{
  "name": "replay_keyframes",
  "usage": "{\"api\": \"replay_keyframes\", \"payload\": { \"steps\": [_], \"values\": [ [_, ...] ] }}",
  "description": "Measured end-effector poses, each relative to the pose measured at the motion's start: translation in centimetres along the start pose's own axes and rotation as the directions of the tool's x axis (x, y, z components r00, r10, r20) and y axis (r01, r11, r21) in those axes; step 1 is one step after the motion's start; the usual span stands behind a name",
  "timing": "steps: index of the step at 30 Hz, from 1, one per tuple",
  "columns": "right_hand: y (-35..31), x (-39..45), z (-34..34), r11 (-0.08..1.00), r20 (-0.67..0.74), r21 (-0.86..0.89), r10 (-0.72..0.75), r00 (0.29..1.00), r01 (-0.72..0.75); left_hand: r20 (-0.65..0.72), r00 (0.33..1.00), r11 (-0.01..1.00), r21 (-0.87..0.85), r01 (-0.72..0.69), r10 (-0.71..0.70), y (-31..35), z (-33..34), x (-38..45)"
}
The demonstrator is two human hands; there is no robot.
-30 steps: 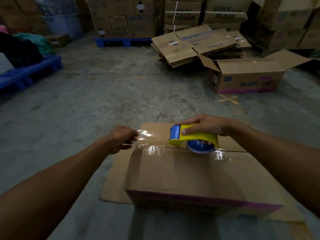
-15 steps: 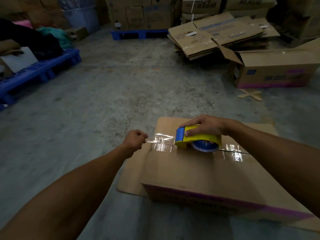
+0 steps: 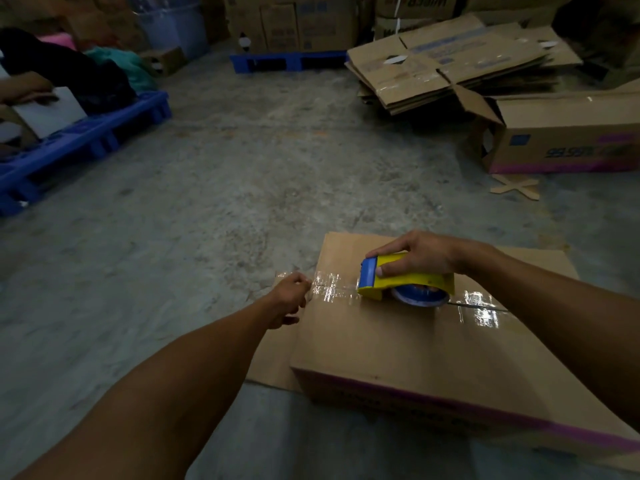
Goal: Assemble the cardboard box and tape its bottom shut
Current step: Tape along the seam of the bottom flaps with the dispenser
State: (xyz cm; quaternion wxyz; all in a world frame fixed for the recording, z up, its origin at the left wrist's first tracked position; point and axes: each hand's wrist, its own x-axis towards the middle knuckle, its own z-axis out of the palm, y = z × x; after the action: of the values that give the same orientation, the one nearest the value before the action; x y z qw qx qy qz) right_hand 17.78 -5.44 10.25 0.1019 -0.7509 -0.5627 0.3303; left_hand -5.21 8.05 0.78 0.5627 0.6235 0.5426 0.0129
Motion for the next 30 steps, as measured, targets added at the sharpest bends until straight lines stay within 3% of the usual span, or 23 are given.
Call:
{"api": "replay_keyframes", "payload": {
  "steps": [3, 5, 7, 9, 11, 13, 14, 16, 20, 26, 30],
  "values": [
    [0.1, 0.0, 0.1, 1.000, 0.002, 0.003, 0.001, 1.000, -0.001, 0.070, 0.984, 0.975, 0.164, 0.149, -0.162, -1.1, -0.8, -0.4],
    [0.2, 0.1, 0.2, 1.000, 0.001, 0.009, 0.002, 1.000, -0.002, -0.039, 0.992, 0.971, 0.204, 0.125, -0.119, -1.5, -1.4, 0.0],
    [0.1, 0.2, 0.2, 1.000, 0.002, 0.011, 0.006, 1.000, -0.006, -0.214, 0.967, 0.960, 0.269, -0.077, 0.137, -1.5, -1.3, 0.3],
    [0.0, 0.2, 0.1, 1.000, 0.009, 0.007, 0.009, 1.000, -0.009, -0.231, 0.881, 0.879, 0.352, -0.320, 0.413, -1.0, -0.3, -0.7],
    [-0.1, 0.2, 0.0, 1.000, 0.016, 0.006, 0.009, 1.000, -0.009, -0.125, 0.774, 0.717, 0.490, -0.495, 0.620, -0.6, 1.2, -1.9],
    [-0.2, 0.2, 0.0, 1.000, 0.016, -0.001, 0.009, 1.000, -0.009, 0.067, 0.677, 0.483, 0.651, -0.586, 0.733, -0.4, 2.8, -2.8],
    [-0.2, 0.3, 0.0, 1.000, 0.014, -0.014, 0.010, 1.000, -0.010, 0.157, 0.669, 0.395, 0.701, -0.594, 0.727, -0.4, 3.4, -3.1],
    [-0.3, 0.3, -0.1, 0.998, 0.012, -0.055, 0.016, 1.000, -0.015, 0.239, 0.707, 0.325, 0.760, -0.563, 0.666, -0.5, 4.5, -3.4],
    [-0.8, 0.4, 0.0, 0.982, 0.032, -0.189, 0.035, 0.999, -0.029, 0.219, 0.747, 0.284, 0.829, -0.482, 0.628, -1.5, 5.4, -2.5],
    [2.4, -2.7, -1.8, 0.960, 0.110, -0.270, 0.112, 0.988, -0.079, 0.209, 0.716, 0.271, 0.826, -0.493, 0.666, -1.9, 5.4, -2.0],
    [7.1, -7.6, -3.4, 0.972, 0.104, -0.137, 0.208, 0.973, -0.193, 0.223, 0.723, 0.260, 0.831, -0.491, 0.654, -1.5, 5.6, -2.3]
  ]
}}
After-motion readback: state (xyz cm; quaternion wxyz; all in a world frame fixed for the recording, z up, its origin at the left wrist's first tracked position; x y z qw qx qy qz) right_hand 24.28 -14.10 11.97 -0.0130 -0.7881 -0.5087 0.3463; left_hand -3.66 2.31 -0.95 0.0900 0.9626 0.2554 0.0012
